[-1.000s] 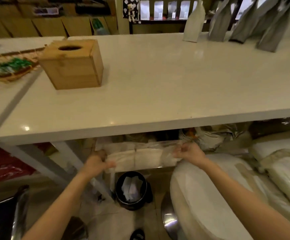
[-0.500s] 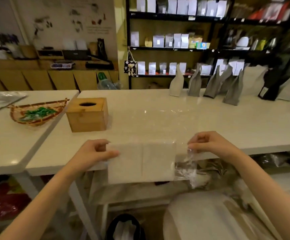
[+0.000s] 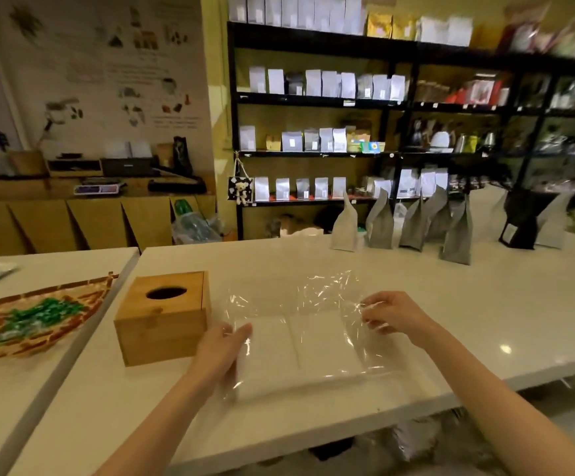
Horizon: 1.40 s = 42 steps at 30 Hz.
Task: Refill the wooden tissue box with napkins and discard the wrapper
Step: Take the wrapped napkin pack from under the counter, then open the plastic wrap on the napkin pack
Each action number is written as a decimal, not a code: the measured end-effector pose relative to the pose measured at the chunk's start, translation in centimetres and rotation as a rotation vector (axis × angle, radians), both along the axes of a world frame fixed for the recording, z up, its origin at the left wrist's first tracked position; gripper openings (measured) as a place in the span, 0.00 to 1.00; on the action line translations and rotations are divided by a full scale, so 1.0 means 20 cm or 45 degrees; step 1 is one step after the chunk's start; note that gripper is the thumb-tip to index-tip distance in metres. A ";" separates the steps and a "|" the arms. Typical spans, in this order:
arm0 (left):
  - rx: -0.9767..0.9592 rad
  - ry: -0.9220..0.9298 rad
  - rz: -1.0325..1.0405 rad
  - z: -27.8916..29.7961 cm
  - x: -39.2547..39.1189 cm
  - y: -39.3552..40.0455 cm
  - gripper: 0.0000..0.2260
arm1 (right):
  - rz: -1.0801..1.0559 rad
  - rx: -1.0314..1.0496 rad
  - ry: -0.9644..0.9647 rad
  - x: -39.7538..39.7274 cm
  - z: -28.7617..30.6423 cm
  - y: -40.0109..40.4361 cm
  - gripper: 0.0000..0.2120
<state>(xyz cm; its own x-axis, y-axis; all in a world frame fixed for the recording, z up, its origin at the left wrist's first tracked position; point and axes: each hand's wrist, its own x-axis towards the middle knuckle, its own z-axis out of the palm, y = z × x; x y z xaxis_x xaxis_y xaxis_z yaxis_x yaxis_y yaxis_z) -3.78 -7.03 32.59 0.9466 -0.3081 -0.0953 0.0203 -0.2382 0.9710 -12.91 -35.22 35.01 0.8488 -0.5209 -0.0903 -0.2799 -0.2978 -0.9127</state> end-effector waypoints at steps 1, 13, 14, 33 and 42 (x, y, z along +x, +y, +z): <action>-0.028 0.032 0.013 -0.01 0.01 -0.02 0.19 | -0.030 -0.012 0.013 0.02 -0.01 0.00 0.06; -0.008 -0.054 0.020 -0.04 0.12 -0.12 0.25 | -0.132 -0.246 0.075 0.21 -0.10 -0.07 0.07; 0.154 -0.168 -0.014 -0.04 0.10 -0.11 0.32 | -0.134 -0.258 0.078 0.22 -0.10 -0.08 0.06; 0.628 -0.582 -0.903 0.03 0.38 -0.80 0.18 | -0.259 -0.295 -0.063 0.26 -0.11 -0.11 0.09; 0.706 -0.550 -0.907 -0.07 0.42 -0.82 0.20 | -0.245 -0.638 -0.038 0.26 -0.16 -0.08 0.02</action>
